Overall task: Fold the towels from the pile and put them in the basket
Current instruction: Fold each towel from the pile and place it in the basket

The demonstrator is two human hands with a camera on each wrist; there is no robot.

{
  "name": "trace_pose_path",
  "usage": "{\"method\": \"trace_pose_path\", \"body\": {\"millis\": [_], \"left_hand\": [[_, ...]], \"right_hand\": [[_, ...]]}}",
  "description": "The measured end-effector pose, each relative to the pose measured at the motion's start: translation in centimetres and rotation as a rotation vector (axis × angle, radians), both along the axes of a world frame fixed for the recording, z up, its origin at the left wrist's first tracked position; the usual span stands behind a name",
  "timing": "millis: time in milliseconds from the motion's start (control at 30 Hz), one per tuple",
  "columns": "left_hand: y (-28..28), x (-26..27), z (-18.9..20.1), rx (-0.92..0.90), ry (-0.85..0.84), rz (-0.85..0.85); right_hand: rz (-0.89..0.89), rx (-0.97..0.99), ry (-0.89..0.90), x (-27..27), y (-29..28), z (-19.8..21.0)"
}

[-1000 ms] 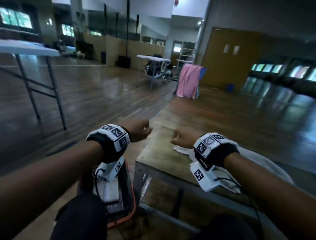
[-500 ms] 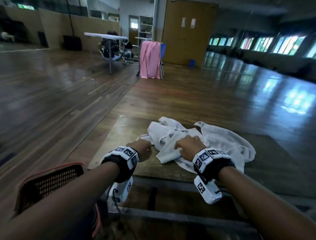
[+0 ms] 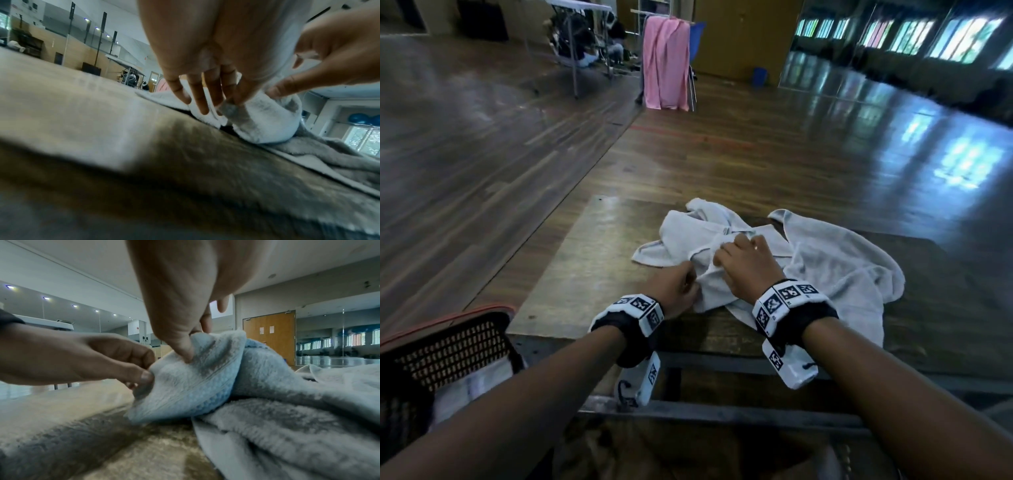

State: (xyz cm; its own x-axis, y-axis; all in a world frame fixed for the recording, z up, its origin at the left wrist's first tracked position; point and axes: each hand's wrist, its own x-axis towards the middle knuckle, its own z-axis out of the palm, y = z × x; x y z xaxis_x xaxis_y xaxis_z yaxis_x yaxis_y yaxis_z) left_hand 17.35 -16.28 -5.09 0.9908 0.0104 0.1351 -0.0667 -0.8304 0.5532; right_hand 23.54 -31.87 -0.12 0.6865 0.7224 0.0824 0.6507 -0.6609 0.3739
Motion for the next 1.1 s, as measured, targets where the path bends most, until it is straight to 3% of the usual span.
{"method": "trace_pose_path", "body": {"millis": [200,433,767,1000,1100], "left_hand": [[2.0,-3.0,6.7,-0.062,-0.286,-0.021],[4.9,-6.0,17.2,0.020,-0.560,0.115],[6.5,-11.0,32.7,0.054,-0.880,0.196],[5.2,-15.9,43.9,0.159,-1.074,0.246],[5.1,-17.7,48.0,0.187,-1.102,0.227]], "right_hand": [[-0.084,-0.028,0.037,-1.2,-3.6,4.9],[-0.235,0.261,0.041,-3.0,-8.8,13.2],[-0.159,0.595,-0.250,-8.9,-13.0,30.9],[0.047,1.007,-0.183,-13.4,-14.9,41.8],[0.100,1.149,-0.074,-14.7,-15.8,45.5]]}}
